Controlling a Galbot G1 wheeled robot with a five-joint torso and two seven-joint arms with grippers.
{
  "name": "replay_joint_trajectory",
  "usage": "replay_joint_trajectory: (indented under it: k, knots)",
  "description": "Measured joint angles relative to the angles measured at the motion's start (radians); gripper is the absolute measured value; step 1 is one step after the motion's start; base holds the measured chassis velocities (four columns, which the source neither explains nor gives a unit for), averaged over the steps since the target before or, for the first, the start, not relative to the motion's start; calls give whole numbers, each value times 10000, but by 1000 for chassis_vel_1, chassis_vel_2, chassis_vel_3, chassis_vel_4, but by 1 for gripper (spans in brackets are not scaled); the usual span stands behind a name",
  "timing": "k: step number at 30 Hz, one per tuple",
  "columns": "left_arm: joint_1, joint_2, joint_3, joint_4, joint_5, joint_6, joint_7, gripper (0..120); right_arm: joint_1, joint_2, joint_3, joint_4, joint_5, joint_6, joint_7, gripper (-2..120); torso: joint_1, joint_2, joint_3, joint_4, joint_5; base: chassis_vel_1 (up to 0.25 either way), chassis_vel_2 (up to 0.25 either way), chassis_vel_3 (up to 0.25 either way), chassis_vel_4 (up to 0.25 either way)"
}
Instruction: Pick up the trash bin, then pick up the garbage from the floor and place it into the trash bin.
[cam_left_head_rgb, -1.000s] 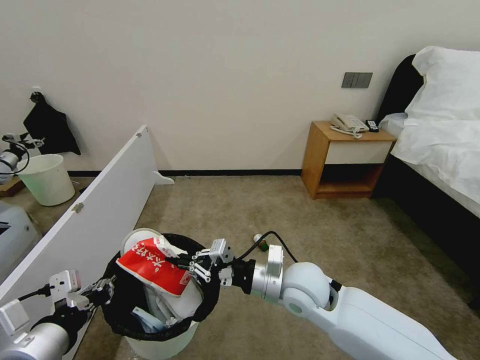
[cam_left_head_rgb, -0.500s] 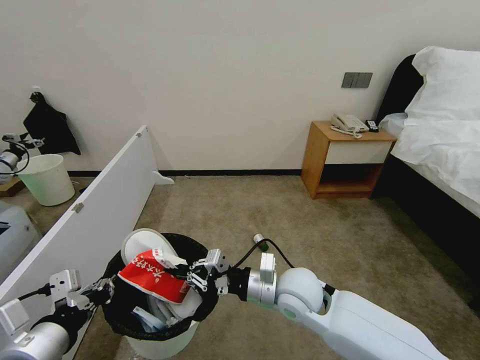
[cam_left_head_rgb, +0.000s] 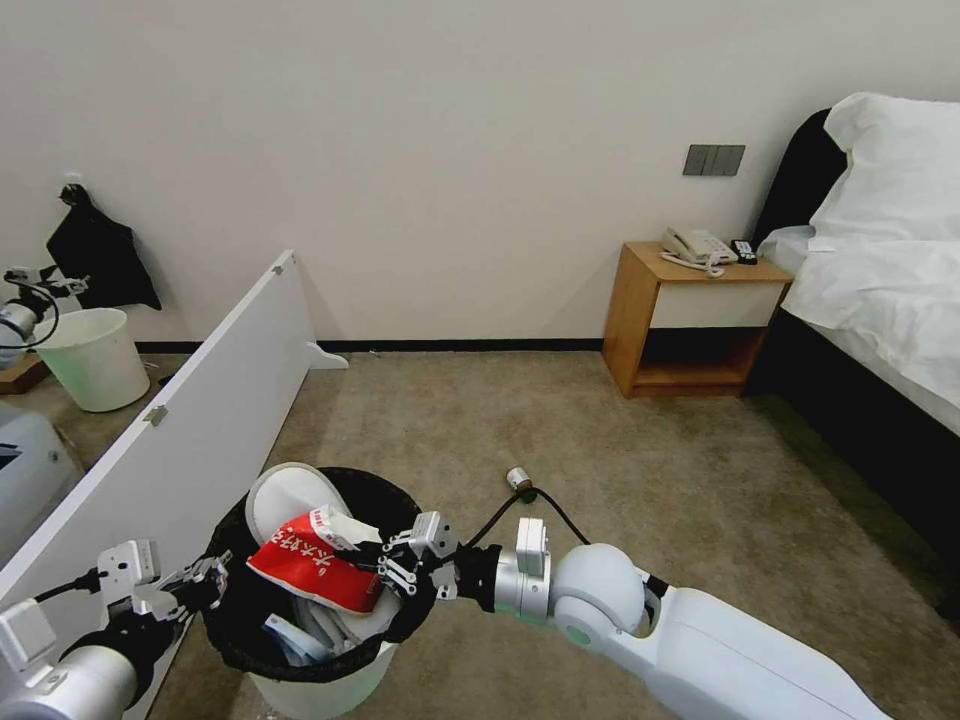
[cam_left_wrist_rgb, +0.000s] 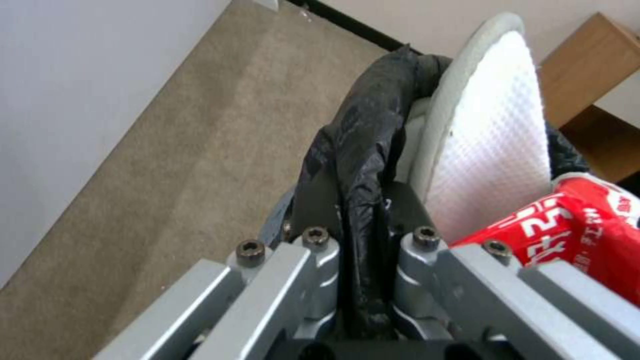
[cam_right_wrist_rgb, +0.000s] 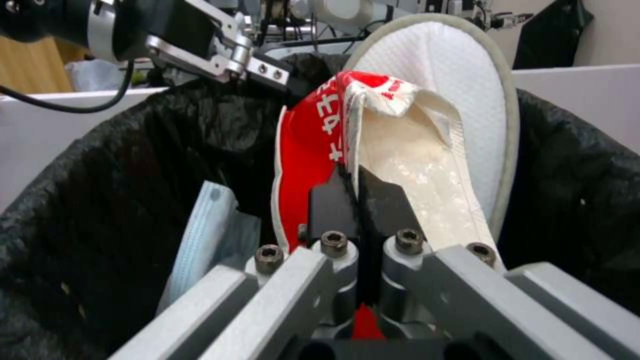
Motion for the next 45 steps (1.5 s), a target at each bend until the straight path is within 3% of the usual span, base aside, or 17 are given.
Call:
replay_joint_trajectory:
  k: [5,7,12,14,18,29,45]
  knots:
    - [10,0,-23,0,-5,0,0,5,0,-20,-24,-29,-31,0,21,4,0,0,0,0,0,0,0,0,0]
    - [19,1,-28,0,-12,0,-1,5,-12,-31,-31,-58,-64,0,35,17,0,-1,0,0,0,0,0,0,0]
    - [15,-3,-22,0,-13,1,-6,5,-13,-37,-27,-63,-77,0,41,33,0,0,0,0,0,0,0,0,0]
    - [14,-11,7,0,-12,4,-9,5,-4,-42,-18,-26,-64,0,45,45,0,-1,0,0,0,0,0,0,0]
    - [10,-18,30,0,-5,5,-11,5,-4,-54,-23,8,-58,0,46,54,0,0,0,0,0,0,0,0,0]
    - [6,-31,41,0,7,8,-23,5,57,-57,-49,152,17,0,46,98,0,0,0,0,0,0,0,0,0]
    - [16,-72,35,0,39,8,-44,5,81,-154,163,667,471,119,-23,100,0,0,0,0,1,0,0,0,0]
